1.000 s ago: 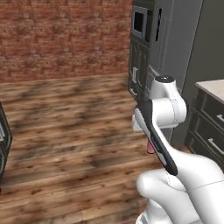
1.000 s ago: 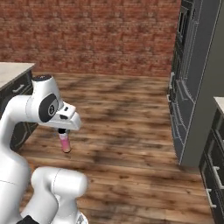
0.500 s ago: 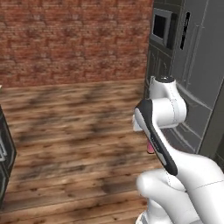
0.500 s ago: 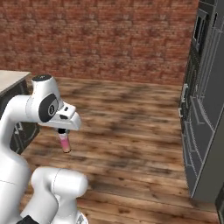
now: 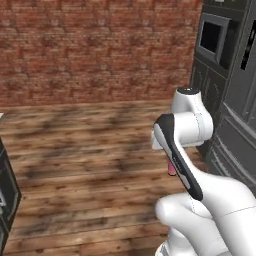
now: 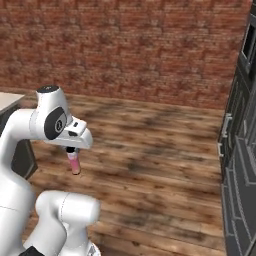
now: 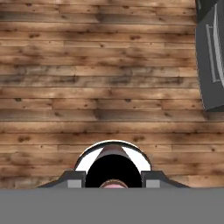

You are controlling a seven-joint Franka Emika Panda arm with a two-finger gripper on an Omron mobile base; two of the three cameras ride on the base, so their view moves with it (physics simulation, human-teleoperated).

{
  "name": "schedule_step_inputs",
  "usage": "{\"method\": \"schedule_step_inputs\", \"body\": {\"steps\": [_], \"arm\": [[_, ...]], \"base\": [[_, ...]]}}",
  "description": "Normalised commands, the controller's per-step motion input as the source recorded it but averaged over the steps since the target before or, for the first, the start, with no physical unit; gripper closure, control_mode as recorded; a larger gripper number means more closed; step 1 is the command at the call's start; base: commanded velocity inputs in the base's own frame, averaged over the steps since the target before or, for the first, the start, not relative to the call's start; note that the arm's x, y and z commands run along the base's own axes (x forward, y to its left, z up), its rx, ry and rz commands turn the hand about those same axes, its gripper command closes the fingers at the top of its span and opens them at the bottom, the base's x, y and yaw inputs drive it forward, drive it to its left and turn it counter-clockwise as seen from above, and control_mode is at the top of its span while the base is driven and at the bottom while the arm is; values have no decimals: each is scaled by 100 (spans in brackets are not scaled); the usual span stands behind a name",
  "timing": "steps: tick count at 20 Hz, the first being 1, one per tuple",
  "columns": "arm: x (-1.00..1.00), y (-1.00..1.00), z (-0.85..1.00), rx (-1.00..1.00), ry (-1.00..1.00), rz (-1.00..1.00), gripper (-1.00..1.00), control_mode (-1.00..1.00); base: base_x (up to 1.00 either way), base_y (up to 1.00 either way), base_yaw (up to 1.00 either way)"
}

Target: Move the drinks to the dining counter.

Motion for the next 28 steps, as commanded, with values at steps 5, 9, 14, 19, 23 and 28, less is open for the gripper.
{"method": "schedule_step_inputs", "body": {"steps": [5, 9, 14, 19, 23, 28], "arm": [[0, 0, 0, 0, 0, 0, 100, 100], [0, 0, 0, 0, 0, 0, 100, 100], [0, 0, 0, 0, 0, 0, 100, 100], [0, 0, 0, 0, 0, 0, 100, 100], [0, 0, 0, 0, 0, 0, 100, 100], [0, 0, 0, 0, 0, 0, 100, 100]], "base": [[100, 0, 18], [100, 0, 19], [100, 0, 20], [100, 0, 24], [100, 0, 34], [100, -4, 48]]}}
